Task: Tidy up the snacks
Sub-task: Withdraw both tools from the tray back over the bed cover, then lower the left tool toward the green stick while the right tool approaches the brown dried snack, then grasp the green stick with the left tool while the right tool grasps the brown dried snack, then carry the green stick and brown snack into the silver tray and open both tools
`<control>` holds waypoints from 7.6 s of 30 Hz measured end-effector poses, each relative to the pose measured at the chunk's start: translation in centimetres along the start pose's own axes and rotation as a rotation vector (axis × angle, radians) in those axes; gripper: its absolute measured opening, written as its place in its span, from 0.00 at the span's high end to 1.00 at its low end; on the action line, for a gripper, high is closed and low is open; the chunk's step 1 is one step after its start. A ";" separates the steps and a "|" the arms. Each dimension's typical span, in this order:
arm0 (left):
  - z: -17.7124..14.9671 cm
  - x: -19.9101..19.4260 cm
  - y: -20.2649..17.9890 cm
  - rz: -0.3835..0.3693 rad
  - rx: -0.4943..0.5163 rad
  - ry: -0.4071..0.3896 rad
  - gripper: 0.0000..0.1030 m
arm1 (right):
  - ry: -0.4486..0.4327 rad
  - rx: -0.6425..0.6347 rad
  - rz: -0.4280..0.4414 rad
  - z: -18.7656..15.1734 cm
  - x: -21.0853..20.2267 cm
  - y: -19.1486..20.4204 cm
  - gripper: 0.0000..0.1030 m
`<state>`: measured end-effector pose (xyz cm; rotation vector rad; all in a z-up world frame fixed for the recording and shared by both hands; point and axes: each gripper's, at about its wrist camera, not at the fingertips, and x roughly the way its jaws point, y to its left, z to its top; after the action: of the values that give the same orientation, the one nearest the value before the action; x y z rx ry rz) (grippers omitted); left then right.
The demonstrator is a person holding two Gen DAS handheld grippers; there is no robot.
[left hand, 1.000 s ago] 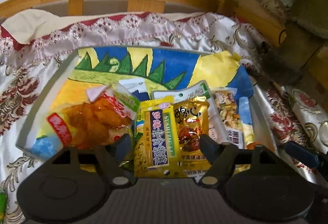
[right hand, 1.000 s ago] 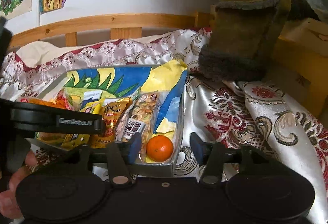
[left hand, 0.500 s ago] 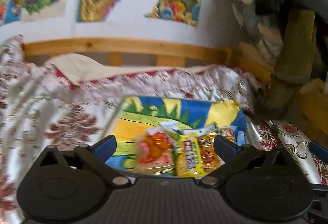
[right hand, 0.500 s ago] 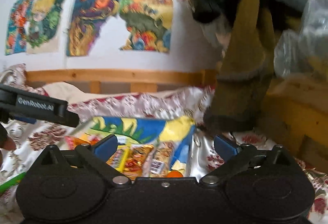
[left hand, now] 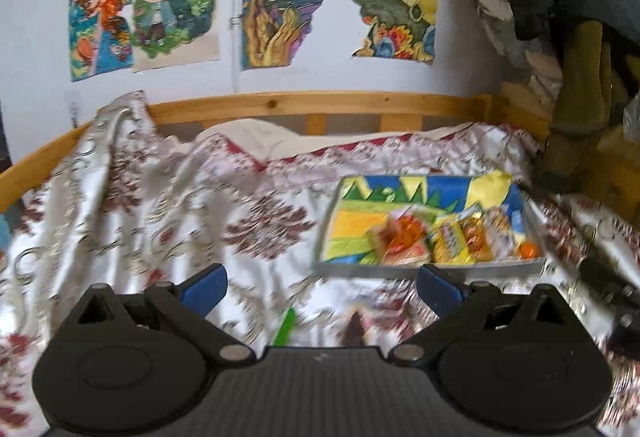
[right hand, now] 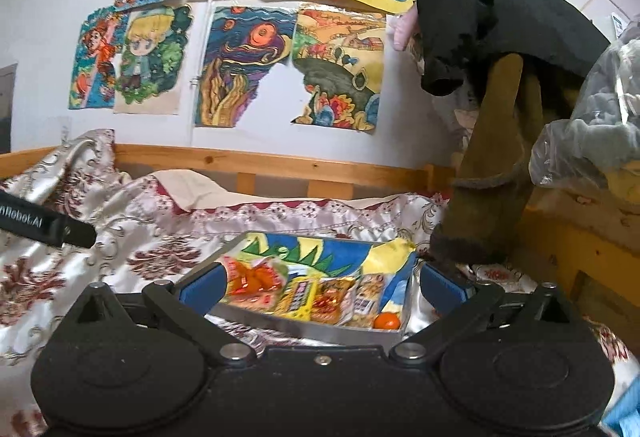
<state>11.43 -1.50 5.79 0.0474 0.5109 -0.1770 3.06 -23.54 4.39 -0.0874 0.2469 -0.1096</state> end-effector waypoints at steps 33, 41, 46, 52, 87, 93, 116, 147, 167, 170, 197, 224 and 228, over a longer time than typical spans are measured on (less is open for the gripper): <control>-7.0 -4.2 2.3 0.225 0.059 0.281 0.00 | 0.266 0.004 0.018 -3.8 -4.0 3.5 0.01; -7.1 -3.6 2.4 0.229 0.054 0.319 0.00 | 0.292 -0.008 0.054 -4.1 -3.8 4.2 0.01; -7.3 -3.2 2.3 0.224 0.061 0.338 0.00 | 0.297 -0.019 0.071 -4.2 -3.7 4.7 0.01; -7.1 -2.2 2.8 0.199 0.037 0.395 0.00 | 0.311 -0.021 0.101 -4.5 -3.5 5.2 0.01; -3.4 13.0 7.5 0.059 0.135 0.409 0.00 | 0.344 -0.120 0.274 -7.1 8.5 12.0 0.01; -3.8 14.3 7.9 0.010 0.114 0.433 0.00 | 0.348 -0.106 0.283 -7.8 10.1 12.6 0.01; -5.3 17.6 7.6 -0.160 0.101 0.513 0.57 | 0.455 0.051 0.357 -9.4 17.9 14.3 0.21; -4.7 13.2 6.3 -0.271 -0.096 0.604 0.82 | 0.460 -0.238 0.214 -8.9 11.3 13.2 0.74; -5.0 12.1 3.7 -0.270 0.010 0.604 0.82 | 0.496 -0.266 0.216 -10.3 10.5 12.8 0.70; -4.9 11.7 3.4 -0.276 0.021 0.588 0.82 | 0.458 -0.377 0.185 -10.2 9.9 13.4 0.71; -7.6 13.6 1.1 -0.345 0.148 0.680 0.82 | 0.427 -0.526 0.066 -9.9 9.1 12.3 0.88; -1.9 8.0 -0.5 -0.325 0.042 0.340 0.83 | 0.151 -0.642 0.011 -2.7 4.4 6.1 0.88; 0.8 10.0 -1.6 -0.302 0.021 0.259 0.83 | 0.118 -0.561 -0.016 -2.4 8.5 4.2 0.88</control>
<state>20.09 -4.70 1.61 0.0131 0.7738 -0.4759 11.01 -20.59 -0.39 -0.6421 0.3903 -0.0592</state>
